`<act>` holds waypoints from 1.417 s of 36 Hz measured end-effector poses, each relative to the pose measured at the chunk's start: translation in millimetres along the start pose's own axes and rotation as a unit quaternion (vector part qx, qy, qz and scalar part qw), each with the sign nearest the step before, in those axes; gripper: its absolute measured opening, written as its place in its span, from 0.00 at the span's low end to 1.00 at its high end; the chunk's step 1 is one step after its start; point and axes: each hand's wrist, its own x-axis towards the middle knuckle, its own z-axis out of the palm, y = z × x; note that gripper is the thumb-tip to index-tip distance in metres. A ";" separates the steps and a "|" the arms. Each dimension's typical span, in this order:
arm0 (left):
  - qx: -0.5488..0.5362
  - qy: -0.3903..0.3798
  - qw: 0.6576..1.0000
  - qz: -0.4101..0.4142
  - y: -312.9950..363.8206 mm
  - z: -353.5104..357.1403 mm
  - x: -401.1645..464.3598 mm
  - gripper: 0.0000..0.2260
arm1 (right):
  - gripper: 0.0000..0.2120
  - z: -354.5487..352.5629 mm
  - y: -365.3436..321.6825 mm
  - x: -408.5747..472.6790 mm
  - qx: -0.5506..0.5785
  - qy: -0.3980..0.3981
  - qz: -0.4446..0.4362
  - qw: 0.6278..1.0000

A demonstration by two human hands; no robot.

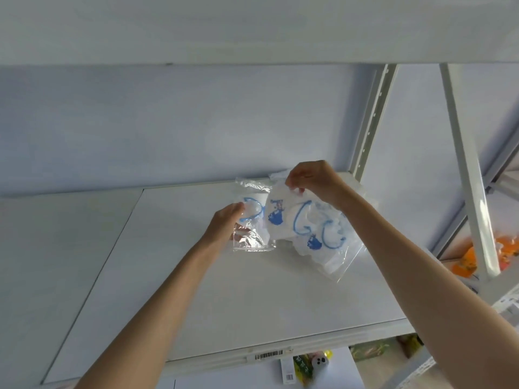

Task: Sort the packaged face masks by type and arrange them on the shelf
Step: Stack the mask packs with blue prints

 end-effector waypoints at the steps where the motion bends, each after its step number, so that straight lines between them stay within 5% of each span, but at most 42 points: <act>1: -0.005 -0.007 1.000 -0.003 0.4 0.8 -0.4 0.08 | 0.06 9.3 -0.6 2.7 0.000 -0.005 0.007 1.000; 4: 0.010 -0.019 1.000 0.000 -1.6 -0.1 -2.6 0.12 | 0.02 35.0 -0.1 8.6 -0.017 -0.001 0.023 1.000; 14: 0.002 0.011 0.998 0.062 -12.3 -19.1 -5.2 0.05 | 0.13 83.9 1.2 18.7 -0.051 0.101 0.013 0.993; 18: -0.044 0.052 0.995 0.074 -14.1 -26.4 -2.8 0.05 | 0.25 86.2 5.8 8.7 0.079 0.181 0.073 0.978; 21: -0.062 0.079 0.992 0.072 -17.3 -29.9 2.0 0.07 | 0.28 97.8 9.6 -4.4 0.221 0.108 0.157 0.956; 28: -0.075 0.077 0.992 0.064 -25.7 -27.1 3.5 0.04 | 0.04 127.3 15.0 -17.3 0.266 0.042 0.162 0.949; 43: -0.139 0.083 0.986 0.046 -20.6 -50.2 5.5 0.06 | 0.14 93.0 28.1 -12.8 0.298 0.227 0.182 0.909; 51: -0.114 0.042 0.992 0.034 -15.8 -52.2 -0.1 0.10 | 0.04 77.8 26.1 -15.4 0.365 0.160 0.191 0.897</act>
